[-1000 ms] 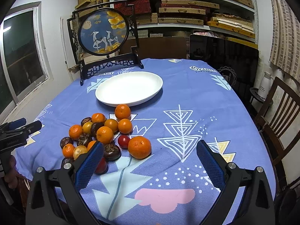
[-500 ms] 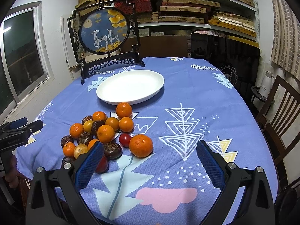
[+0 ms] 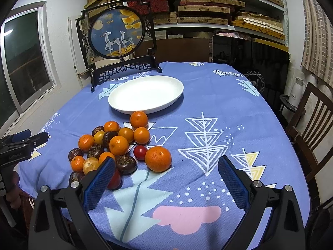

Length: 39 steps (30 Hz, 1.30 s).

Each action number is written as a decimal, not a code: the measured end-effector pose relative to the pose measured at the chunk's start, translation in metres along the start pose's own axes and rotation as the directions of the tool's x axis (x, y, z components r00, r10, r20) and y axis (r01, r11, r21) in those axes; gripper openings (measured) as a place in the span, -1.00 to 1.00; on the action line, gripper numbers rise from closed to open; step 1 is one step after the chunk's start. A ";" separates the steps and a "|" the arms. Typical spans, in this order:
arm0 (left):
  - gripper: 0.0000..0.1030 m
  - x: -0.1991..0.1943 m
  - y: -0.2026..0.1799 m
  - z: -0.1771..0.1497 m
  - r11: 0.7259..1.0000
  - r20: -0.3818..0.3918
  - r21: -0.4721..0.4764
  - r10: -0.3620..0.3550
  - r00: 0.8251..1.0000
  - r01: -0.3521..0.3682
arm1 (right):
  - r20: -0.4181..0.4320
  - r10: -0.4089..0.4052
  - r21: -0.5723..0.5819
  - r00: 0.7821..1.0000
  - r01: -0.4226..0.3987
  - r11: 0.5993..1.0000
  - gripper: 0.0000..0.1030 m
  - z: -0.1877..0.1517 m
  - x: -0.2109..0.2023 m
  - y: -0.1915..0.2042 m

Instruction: Organize fruits

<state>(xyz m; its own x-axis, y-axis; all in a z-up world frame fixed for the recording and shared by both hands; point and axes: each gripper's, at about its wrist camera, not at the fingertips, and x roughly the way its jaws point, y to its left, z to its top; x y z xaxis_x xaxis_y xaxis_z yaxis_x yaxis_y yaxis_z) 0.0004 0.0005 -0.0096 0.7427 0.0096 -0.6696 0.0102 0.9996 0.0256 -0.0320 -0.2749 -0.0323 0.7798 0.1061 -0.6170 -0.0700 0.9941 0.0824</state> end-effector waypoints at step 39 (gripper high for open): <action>0.91 0.023 0.019 -0.018 0.999 -0.054 0.045 0.032 0.998 -0.030 | -0.029 -0.004 -0.006 1.000 0.004 1.000 0.93 -0.005 0.009 -0.001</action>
<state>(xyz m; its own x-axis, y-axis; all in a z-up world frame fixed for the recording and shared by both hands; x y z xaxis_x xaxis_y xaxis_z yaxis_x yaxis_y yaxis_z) 0.0054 0.0204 -0.0379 0.7053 0.0433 -0.7076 0.0181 0.9967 0.0790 -0.0282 -0.2751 -0.0421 0.7617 0.1025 -0.6398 -0.0705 0.9947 0.0755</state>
